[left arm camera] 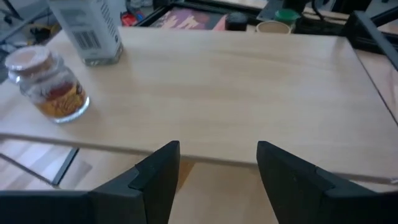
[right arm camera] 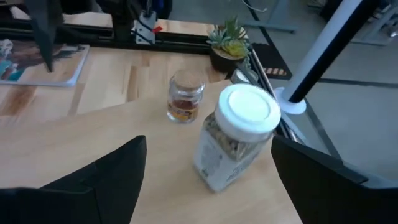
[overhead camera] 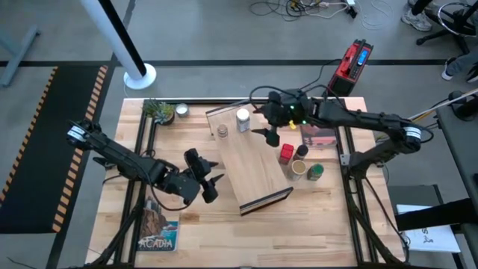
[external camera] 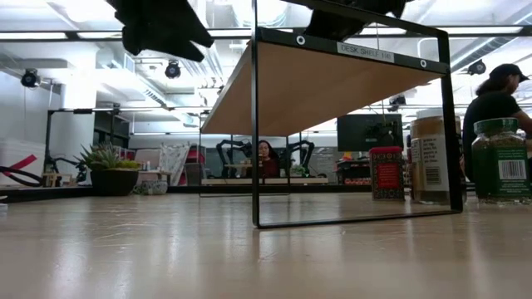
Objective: Shelf spices
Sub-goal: Remove the white seasoning bottle from the shelf
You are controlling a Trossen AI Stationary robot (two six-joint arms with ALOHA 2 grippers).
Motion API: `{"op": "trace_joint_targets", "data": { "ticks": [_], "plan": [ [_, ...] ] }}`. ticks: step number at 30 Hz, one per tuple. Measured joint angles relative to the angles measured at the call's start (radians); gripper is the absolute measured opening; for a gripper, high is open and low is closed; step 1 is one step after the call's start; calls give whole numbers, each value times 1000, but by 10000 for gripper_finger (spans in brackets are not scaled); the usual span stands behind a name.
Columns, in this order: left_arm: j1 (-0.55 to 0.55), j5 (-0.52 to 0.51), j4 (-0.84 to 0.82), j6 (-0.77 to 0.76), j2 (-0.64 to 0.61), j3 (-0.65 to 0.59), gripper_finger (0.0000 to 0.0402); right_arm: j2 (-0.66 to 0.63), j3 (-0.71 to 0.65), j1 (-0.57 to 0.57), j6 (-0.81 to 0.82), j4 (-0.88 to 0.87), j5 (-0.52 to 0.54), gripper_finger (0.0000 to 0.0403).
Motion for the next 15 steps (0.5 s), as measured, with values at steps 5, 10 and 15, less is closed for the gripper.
{"op": "trace_joint_targets", "data": {
  "ticks": [5, 10, 15],
  "plan": [
    [-30, -3, -13, -44, 0, -1, 204, 37, 21, -34, -17, 3, -56, 323],
    [-50, -37, -15, -65, -2, -5, 204, 38, 22, -62, -34, 13, -61, 321],
    [-55, -66, -15, -70, -4, -6, 204, 38, 23, -80, -55, 58, -91, 323]
  ]
}}
